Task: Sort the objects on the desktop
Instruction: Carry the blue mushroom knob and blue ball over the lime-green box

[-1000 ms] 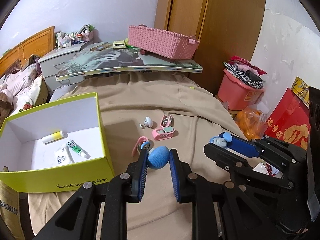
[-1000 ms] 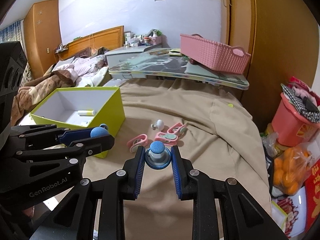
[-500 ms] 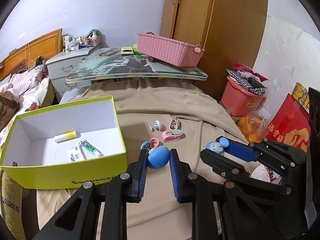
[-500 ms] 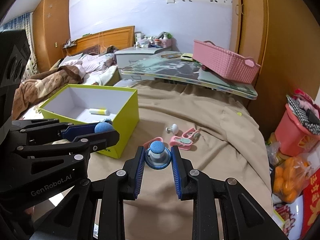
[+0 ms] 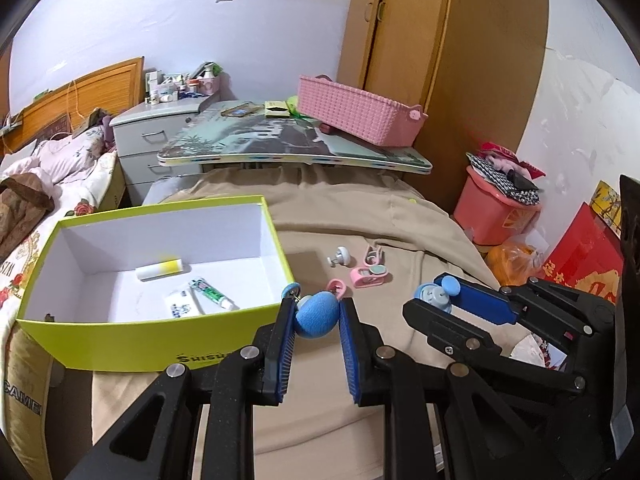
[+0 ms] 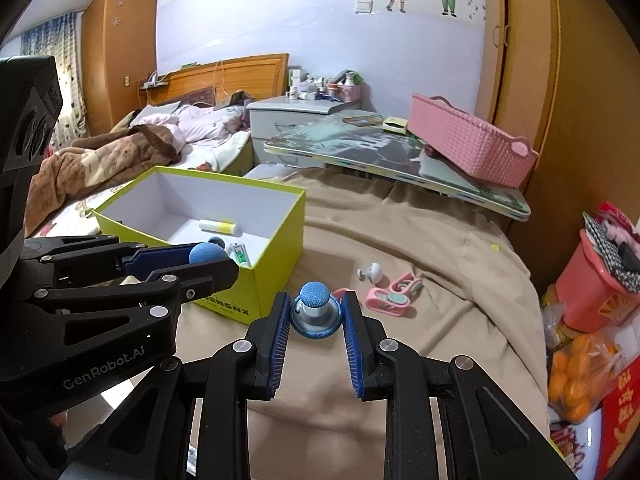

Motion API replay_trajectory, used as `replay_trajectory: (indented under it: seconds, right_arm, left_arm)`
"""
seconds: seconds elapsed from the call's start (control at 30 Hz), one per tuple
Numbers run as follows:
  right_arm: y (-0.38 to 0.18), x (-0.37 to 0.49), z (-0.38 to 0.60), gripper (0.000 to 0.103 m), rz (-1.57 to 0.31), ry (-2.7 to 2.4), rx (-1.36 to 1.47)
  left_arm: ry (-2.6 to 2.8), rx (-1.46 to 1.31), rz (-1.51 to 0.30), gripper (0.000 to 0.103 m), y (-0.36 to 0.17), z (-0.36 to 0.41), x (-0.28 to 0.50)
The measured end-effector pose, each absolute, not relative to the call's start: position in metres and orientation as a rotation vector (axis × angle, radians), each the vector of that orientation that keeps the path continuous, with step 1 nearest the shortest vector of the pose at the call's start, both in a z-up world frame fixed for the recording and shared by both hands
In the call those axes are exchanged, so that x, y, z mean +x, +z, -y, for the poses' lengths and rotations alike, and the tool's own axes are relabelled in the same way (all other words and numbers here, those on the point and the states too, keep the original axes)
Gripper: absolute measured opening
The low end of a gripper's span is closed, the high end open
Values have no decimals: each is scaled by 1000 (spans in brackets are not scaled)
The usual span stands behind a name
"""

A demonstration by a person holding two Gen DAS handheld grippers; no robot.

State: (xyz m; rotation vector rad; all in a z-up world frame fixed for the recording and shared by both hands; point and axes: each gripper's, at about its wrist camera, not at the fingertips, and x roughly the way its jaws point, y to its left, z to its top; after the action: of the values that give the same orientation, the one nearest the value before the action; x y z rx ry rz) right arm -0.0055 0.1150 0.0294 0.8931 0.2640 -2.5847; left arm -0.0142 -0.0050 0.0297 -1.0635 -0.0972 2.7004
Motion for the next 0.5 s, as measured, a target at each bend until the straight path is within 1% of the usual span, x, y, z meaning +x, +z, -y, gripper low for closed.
replay_trajectory:
  seconds: [0.5]
  right_arm:
    - [34, -6, -81, 27, -318, -2537, 865]
  left_arm:
    - [2759, -1064, 160, 23, 32, 43, -8]
